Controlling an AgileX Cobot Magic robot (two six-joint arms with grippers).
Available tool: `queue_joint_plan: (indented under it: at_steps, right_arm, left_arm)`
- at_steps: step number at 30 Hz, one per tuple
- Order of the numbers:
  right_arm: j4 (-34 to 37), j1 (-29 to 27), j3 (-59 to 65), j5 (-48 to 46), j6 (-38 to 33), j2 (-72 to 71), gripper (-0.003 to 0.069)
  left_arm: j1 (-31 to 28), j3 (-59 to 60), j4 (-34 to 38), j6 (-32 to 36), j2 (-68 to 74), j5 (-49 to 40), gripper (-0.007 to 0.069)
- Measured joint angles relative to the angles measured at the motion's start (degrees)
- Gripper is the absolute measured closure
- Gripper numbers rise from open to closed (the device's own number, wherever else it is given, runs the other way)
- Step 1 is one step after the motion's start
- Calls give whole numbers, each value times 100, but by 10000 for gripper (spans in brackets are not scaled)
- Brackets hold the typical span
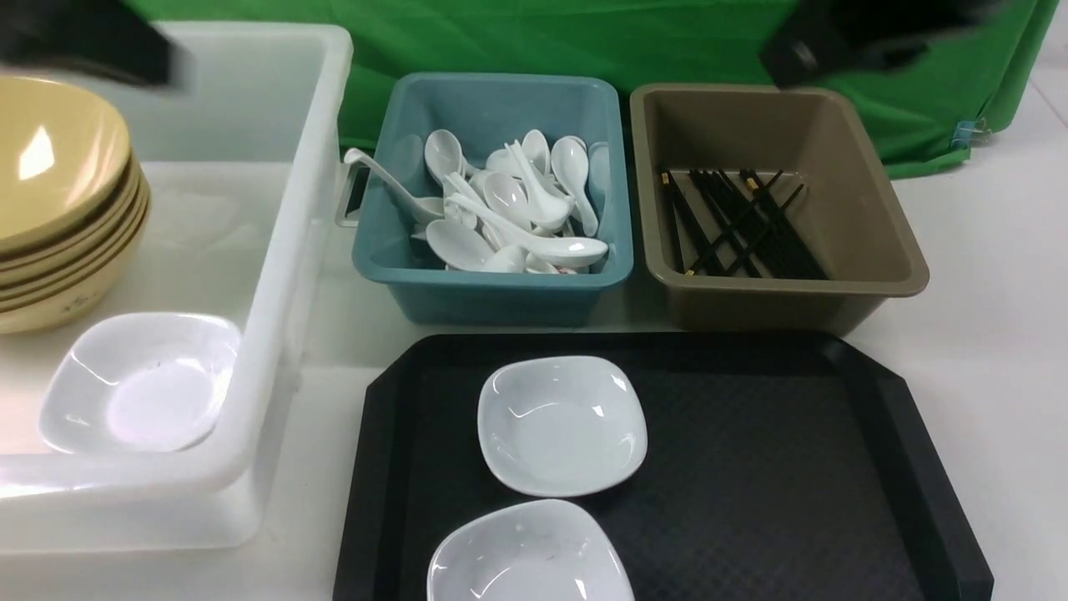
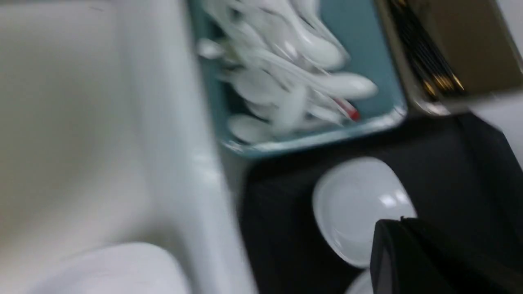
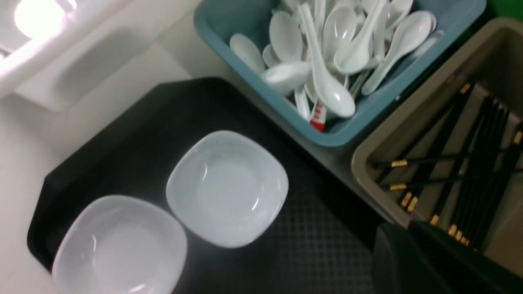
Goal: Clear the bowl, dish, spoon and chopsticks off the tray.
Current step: Use the left arm to grab the plate
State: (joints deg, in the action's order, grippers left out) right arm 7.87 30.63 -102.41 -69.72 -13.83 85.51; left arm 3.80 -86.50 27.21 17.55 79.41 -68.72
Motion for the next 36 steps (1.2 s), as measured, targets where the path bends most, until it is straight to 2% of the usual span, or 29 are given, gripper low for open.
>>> queue_joint_plan:
  at_steps: [2, 5, 7, 8, 9, 10, 14, 15, 17, 21, 25, 28, 29, 31, 32, 33, 34, 36]
  right_arm:
    - [65, 0, 343, 0, -61, -222, 640]
    - [209, 0, 896, 0, -364, -618, 640]
    - [265, 0, 1126, 0, -485, -788, 640]
    - [365, 0, 1494, 6, -663, -980, 640]
    - [440, 0, 1711, 6, -777, -1093, 640]
    - [455, 0, 1753, 6, -808, -1136, 640]
    - [794, 0, 2600, -19, -1297, -1488, 640]
    - [794, 0, 2600, -18, -1296, -1488, 640]
    - [888, 0, 2855, -23, -1375, -1591, 640]
    - [921, 0, 2893, -17, -1415, -1712, 640]
    - [932, 0, 2893, -5, -1420, -1801, 640]
    - [927, 0, 2893, 32, -1434, -1865, 640]
    - [933, 0, 2893, 37, -1441, -1872, 640]
    - [933, 0, 2893, 39, -1466, -1872, 640]
    - [933, 0, 2893, 44, -1473, -1872, 640]
    - [933, 0, 2893, 56, -1486, -1872, 640]
    - [933, 0, 2893, 55, -1492, -1872, 640]
    - [927, 0, 2893, 69, -1537, -1872, 640]
  left_arm:
    - [874, 459, -207, -298, -25, 71, 627]
    - [2145, 1267, -890, -822, 69, 656, 581]
    - [2557, 1556, -1190, -932, 157, 918, 547]
    - [3033, 1901, -1505, -1125, 340, 1254, 482]
    - [3216, 2029, -1597, -1211, 468, 1413, 439]
    - [3245, 2048, -1611, -1225, 496, 1467, 430]
    - [3493, 2145, -1790, -1458, 1203, 1819, 216]
    - [3493, 2145, -1796, -1467, 1272, 1834, 197]
    - [3411, 2145, -1880, -1649, 1725, 2024, 100]
    - [3259, 2151, -1946, -1755, 2274, 2275, 41]
    - [3216, 2151, -1940, -1755, 2595, 2324, 49]
    - [3216, 2117, -1907, -1688, 2663, 2221, 125]
    - [3216, 2117, -1872, -1666, 2669, 2187, 157]
    - [3216, 2117, -1782, -1623, 2674, 2065, 276]
    - [3216, 2117, -1761, -1615, 2673, 2038, 291]
    - [3216, 2117, -1696, -1601, 2681, 1952, 399]
    - [3216, 2117, -1542, -1588, 2664, 1787, 470]
    - [3216, 2067, -1404, -1649, 2585, 1638, 505]
